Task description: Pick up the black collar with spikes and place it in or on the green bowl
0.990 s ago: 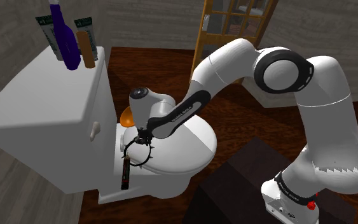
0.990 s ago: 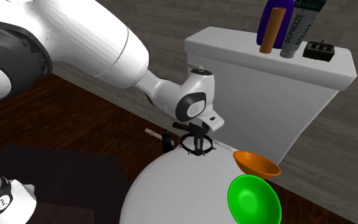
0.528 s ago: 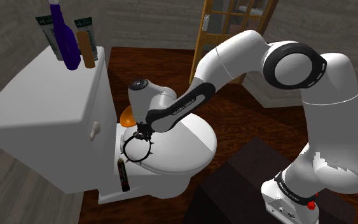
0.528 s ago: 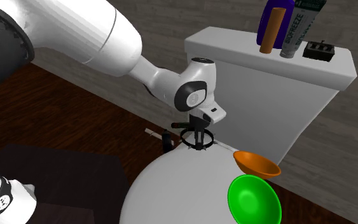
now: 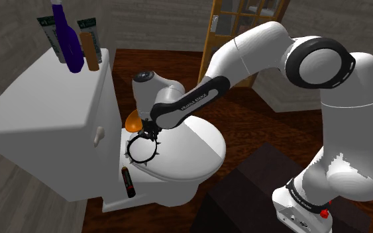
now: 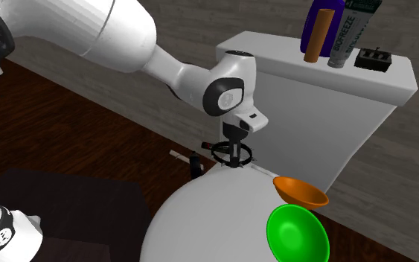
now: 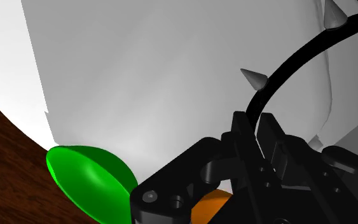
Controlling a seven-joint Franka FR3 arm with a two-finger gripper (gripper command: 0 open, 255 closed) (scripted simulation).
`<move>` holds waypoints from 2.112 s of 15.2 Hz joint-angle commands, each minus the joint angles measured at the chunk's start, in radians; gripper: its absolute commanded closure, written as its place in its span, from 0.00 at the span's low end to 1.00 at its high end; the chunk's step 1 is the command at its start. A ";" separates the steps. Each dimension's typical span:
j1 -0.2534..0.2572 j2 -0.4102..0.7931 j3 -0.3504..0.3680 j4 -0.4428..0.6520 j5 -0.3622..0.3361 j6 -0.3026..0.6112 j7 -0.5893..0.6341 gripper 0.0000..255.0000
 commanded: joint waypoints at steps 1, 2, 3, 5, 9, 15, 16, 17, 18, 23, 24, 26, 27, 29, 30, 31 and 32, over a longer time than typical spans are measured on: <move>-0.004 -0.021 0.007 -0.004 0.009 -0.016 -0.006 1.00; -0.005 -0.025 0.008 -0.004 0.011 -0.020 -0.008 1.00; -0.019 -0.017 0.003 0.010 0.012 -0.023 -0.029 1.00; -0.045 -0.001 -0.006 0.042 0.014 -0.031 -0.072 1.00; -0.093 0.042 -0.025 0.120 0.019 -0.054 -0.156 1.00; -0.155 0.132 -0.050 0.285 0.026 -0.109 -0.282 1.00; -0.163 0.151 -0.054 0.320 0.028 -0.121 -0.303 1.00; -0.172 0.171 -0.058 0.356 0.029 -0.134 -0.325 1.00; -0.179 0.192 -0.062 0.395 0.031 -0.148 -0.346 1.00; -0.207 0.326 -0.081 0.641 0.040 -0.242 -0.456 1.00; -0.210 0.361 -0.085 0.706 0.042 -0.268 -0.479 1.00; -0.211 0.422 -0.092 0.805 0.045 -0.300 -0.511 1.00; -0.210 0.428 -0.093 0.803 0.043 -0.292 -0.509 1.00; -0.210 0.441 -0.095 0.799 0.041 -0.275 -0.506 1.00; -0.210 0.448 -0.096 0.799 0.040 -0.267 -0.505 1.00; -0.209 0.456 -0.097 0.798 0.038 -0.260 -0.503 1.00; -0.209 0.463 -0.099 0.798 0.037 -0.252 -0.502 1.00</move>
